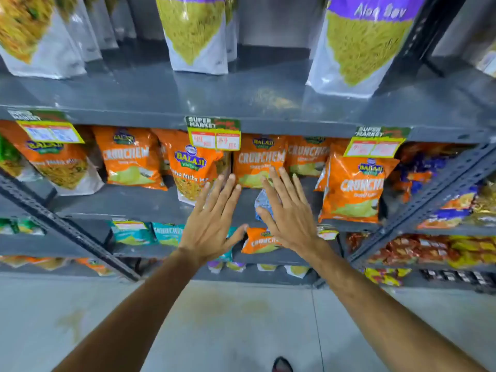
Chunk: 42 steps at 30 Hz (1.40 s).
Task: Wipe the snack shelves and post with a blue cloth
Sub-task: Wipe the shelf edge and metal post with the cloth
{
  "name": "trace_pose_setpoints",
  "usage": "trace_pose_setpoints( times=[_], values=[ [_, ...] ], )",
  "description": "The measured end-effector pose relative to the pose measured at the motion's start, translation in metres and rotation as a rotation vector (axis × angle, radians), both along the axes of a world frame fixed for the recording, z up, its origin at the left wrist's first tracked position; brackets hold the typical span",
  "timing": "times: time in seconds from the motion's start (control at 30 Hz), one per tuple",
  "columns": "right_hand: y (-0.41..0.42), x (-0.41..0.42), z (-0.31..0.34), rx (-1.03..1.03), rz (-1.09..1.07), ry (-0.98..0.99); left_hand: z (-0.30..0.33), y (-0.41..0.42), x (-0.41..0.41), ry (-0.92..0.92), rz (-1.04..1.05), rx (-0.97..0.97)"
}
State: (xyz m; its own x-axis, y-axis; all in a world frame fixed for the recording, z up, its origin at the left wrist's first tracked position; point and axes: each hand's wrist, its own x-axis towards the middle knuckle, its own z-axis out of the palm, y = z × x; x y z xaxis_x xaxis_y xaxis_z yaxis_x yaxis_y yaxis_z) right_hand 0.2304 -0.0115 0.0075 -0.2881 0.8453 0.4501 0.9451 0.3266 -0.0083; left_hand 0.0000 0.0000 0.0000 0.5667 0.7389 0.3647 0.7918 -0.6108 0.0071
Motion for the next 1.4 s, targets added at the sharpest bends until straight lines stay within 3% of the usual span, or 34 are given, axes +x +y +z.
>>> trace_pose_setpoints(
  times=[0.23,0.4,0.53,0.73,0.9,1.0,1.17,1.4],
  values=[
    [0.049,0.04,-0.102,-0.279,-0.049,-0.132,-0.095,0.031,0.005,0.172,0.075,-0.231],
    [0.087,0.059,-0.141,-0.413,-0.007,-0.145,-0.152,0.052,0.02,0.17,0.149,-0.34],
    [0.101,0.062,-0.156,-0.437,0.043,-0.071,-0.171,0.064,0.031,0.152,0.17,-0.359],
    [0.109,0.064,-0.175,-0.292,0.129,0.111,-0.183,0.064,0.036,0.177,0.227,-0.369],
    [0.101,0.056,-0.153,-0.302,0.069,0.152,-0.163,0.059,0.034,0.207,0.24,-0.431],
    [0.093,0.049,-0.122,-0.395,0.052,0.273,-0.134,0.044,0.022,0.159,0.26,-0.374],
    [0.076,0.013,-0.071,-0.399,0.207,0.535,-0.077,0.017,-0.023,0.101,0.36,-0.281],
    [0.064,-0.092,0.017,-0.194,0.508,0.477,0.01,-0.006,-0.113,0.013,0.499,-0.103]
  ],
)
